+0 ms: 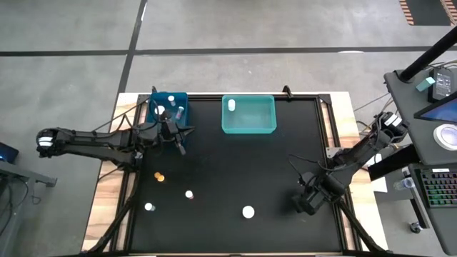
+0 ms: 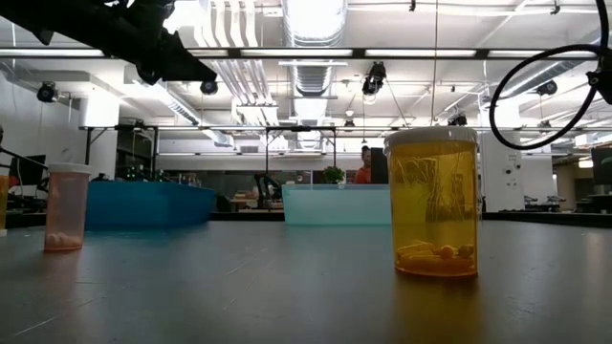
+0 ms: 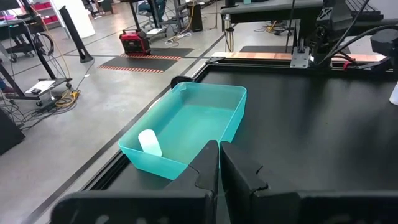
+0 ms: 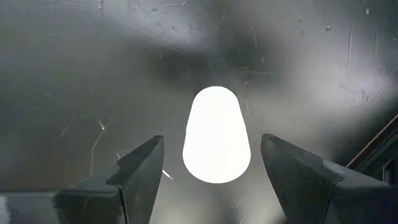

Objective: Pick and place medicine bottles into bin by pill shape (circle, oval)
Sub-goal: Put the white capsule bottle into the blue bin

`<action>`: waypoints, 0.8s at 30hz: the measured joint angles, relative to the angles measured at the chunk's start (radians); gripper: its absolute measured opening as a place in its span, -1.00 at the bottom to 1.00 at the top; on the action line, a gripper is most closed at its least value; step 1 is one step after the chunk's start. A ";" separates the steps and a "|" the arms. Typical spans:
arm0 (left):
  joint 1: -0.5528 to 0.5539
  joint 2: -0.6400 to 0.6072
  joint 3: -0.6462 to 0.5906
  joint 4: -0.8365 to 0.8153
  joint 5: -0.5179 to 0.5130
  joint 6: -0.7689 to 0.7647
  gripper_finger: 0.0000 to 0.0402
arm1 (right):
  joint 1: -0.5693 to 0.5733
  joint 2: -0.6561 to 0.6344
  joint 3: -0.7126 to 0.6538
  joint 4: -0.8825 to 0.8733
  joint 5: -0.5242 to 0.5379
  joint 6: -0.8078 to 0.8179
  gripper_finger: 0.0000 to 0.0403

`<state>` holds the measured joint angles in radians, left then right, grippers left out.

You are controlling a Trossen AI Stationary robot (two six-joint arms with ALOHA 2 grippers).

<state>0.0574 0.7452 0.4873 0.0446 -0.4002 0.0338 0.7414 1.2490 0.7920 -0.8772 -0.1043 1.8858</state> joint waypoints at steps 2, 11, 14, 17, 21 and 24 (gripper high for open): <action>0.000 0.000 0.000 0.000 0.000 0.000 -1.00 | 0.000 0.009 0.000 0.000 0.000 0.000 0.23; 0.000 0.000 -0.002 0.000 0.000 0.000 -1.00 | 0.000 0.017 0.000 0.002 0.000 0.011 -0.32; 0.000 0.000 -0.002 0.000 -0.006 0.000 -1.00 | 0.000 0.011 0.000 0.003 0.000 0.009 -0.37; 0.000 -0.011 0.003 0.001 -0.037 0.001 -1.00 | -0.008 -0.015 0.008 0.001 0.009 0.001 -0.37; 0.000 -0.043 0.003 0.004 -0.043 0.025 -1.00 | -0.030 -0.068 0.044 0.005 0.116 -0.053 -0.29; 0.000 -0.061 -0.003 -0.002 -0.043 0.026 -1.00 | -0.053 -0.118 0.073 0.057 0.243 -0.154 -0.28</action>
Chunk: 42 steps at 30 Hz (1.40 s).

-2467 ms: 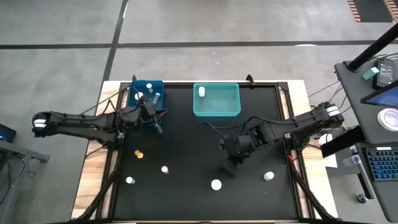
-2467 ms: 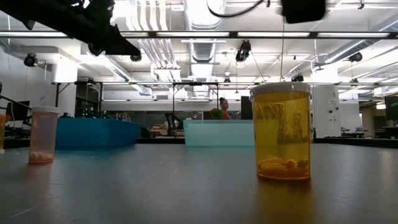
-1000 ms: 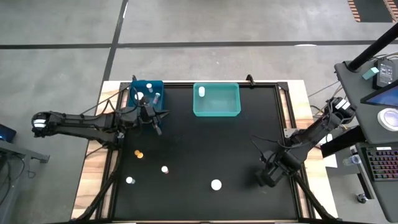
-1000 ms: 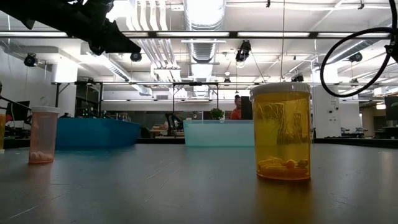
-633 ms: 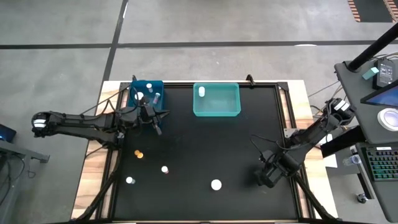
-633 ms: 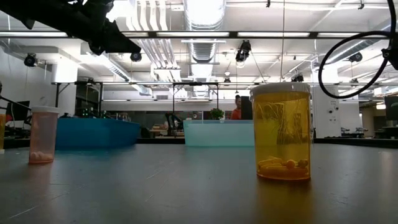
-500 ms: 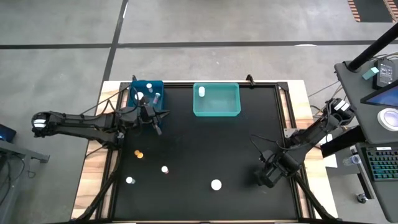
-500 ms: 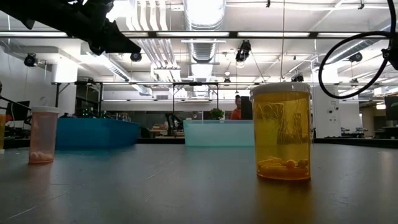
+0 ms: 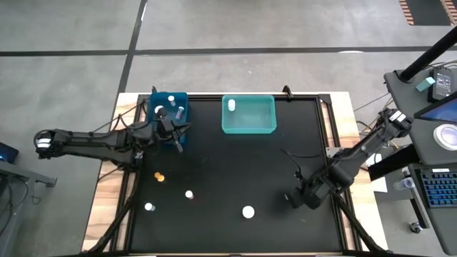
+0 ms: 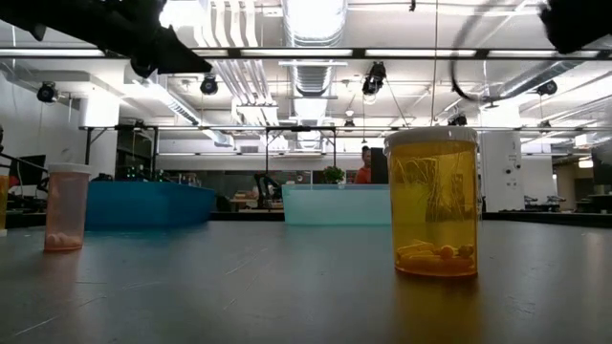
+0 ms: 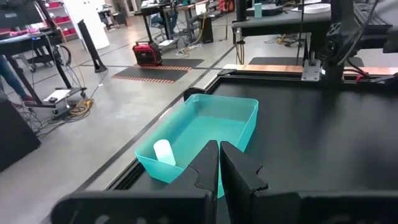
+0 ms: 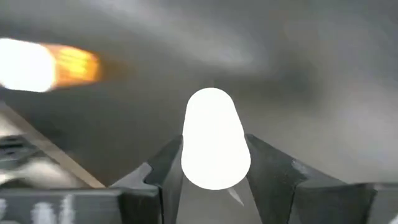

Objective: Pick and place medicine bottles into bin by pill shape (circle, oval)
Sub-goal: Put the white capsule bottle into the blue bin

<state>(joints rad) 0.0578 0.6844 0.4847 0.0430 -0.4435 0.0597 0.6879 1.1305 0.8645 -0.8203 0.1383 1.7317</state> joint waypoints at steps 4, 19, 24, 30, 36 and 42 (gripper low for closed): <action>0.000 -0.007 0.000 0.002 0.000 0.000 -1.00 | -0.036 -0.072 0.011 0.144 0.150 -0.219 -0.33; 0.000 0.012 0.000 0.001 -0.034 -0.002 -1.00 | -0.142 -0.262 -0.004 0.987 0.250 -1.216 -0.33; 0.000 0.017 0.000 0.004 -0.037 -0.003 -1.00 | -0.157 -0.279 -0.001 1.155 0.203 -1.448 -0.33; 0.000 0.016 0.000 0.001 -0.037 -0.002 -1.00 | -0.166 -0.277 0.021 1.370 0.202 -1.618 -0.33; 0.000 0.015 0.000 0.001 -0.037 -0.002 -1.00 | -0.165 -0.263 0.029 1.530 0.199 -1.747 -0.33; 0.000 0.014 0.000 0.001 -0.038 -0.002 -1.00 | -0.165 -0.245 0.030 1.612 0.203 -1.782 -0.33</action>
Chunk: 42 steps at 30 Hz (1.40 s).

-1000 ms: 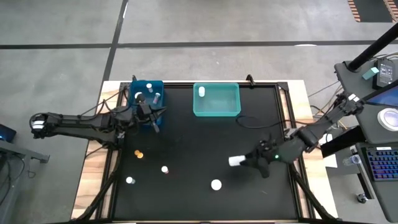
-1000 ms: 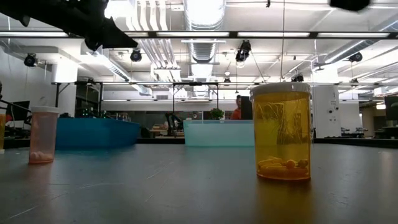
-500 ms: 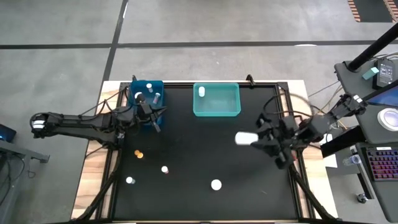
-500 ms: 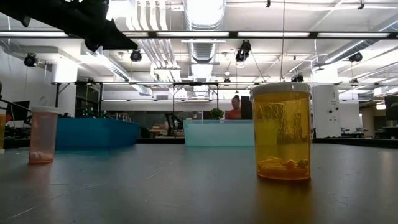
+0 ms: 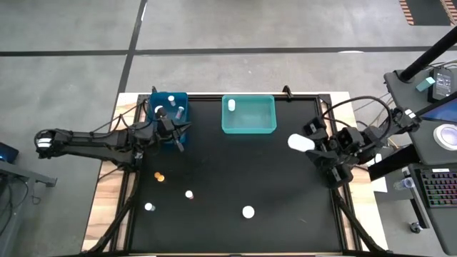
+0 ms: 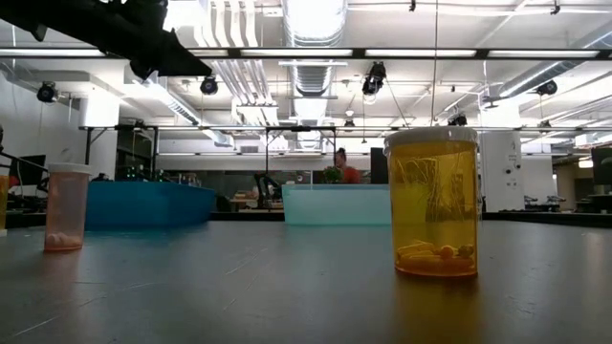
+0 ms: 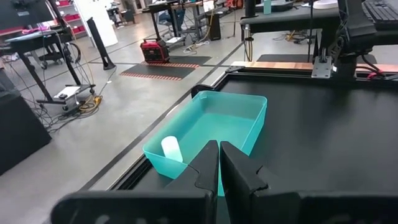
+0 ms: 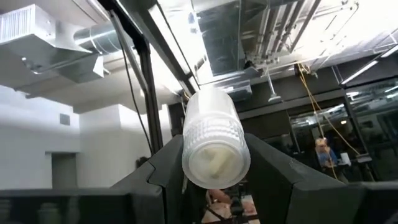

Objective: Pick and place medicine bottles into bin by pill shape (circle, oval)
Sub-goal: Put the white capsule bottle into the blue bin

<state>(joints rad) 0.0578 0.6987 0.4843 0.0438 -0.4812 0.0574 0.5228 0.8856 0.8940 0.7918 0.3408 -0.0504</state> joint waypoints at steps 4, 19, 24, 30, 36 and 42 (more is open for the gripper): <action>0.000 0.000 0.000 0.000 -0.004 0.001 -1.00 | 0.000 0.000 0.000 0.007 0.005 0.027 -0.33; 0.001 0.002 0.000 0.000 -0.012 0.064 -1.00 | -0.006 0.001 0.051 -0.266 0.607 0.026 -0.32; 0.001 0.001 0.000 0.000 -0.035 0.089 -1.00 | -0.053 0.021 0.166 -0.562 0.654 0.082 -0.32; 0.001 0.002 0.000 0.000 -0.050 0.090 -1.00 | -0.158 0.088 0.344 -0.980 0.652 0.239 -0.32; 0.001 0.001 0.000 0.000 -0.050 0.111 -1.00 | -0.283 0.183 0.549 -1.444 0.555 0.452 -0.32; 0.001 0.001 0.000 0.000 -0.052 0.159 -1.00 | -0.442 0.284 0.700 -1.658 0.289 0.550 -0.32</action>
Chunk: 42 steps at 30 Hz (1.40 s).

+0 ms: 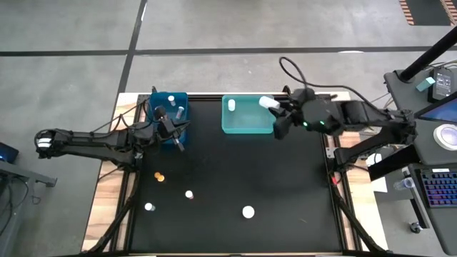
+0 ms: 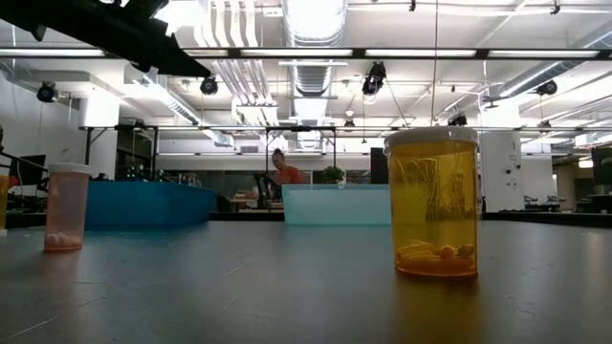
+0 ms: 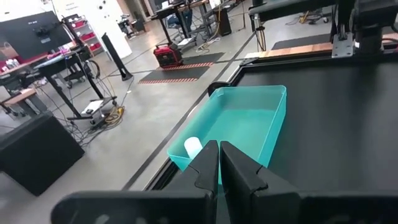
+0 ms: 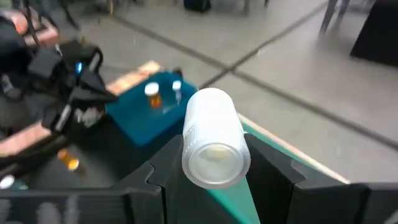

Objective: Pick and place medicine bottles into bin by pill shape (circle, oval)
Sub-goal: Put the white capsule bottle into the blue bin

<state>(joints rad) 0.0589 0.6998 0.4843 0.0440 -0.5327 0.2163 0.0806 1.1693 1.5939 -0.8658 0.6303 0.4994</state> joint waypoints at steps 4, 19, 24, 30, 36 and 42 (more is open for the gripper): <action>0.000 0.000 0.000 0.000 0.000 0.005 -1.00 | -0.105 0.063 0.072 -0.067 -0.154 -0.002 -0.32; 0.000 0.000 -0.001 -0.001 0.000 0.034 -1.00 | -0.495 0.361 0.314 -0.258 -0.592 -0.157 -0.32; 0.000 0.000 -0.001 -0.001 0.000 0.035 -1.00 | -0.579 0.510 0.421 -0.370 -0.613 -0.238 -0.32; 0.000 0.000 -0.001 -0.002 0.000 0.052 -1.00 | -0.648 0.676 0.525 -0.519 -0.614 -0.349 -0.32; 0.000 0.000 -0.001 -0.002 0.000 0.053 -1.00 | -0.693 0.798 0.558 -0.571 -0.614 -0.420 -0.32; 0.000 -0.001 -0.002 -0.002 0.000 0.053 -1.00 | -0.723 0.885 0.562 -0.576 -0.615 -0.476 -0.32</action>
<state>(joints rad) 0.0589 0.6985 0.4828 0.0418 -0.5331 0.2691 -0.6420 2.0545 2.1555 -1.4419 0.0149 0.0232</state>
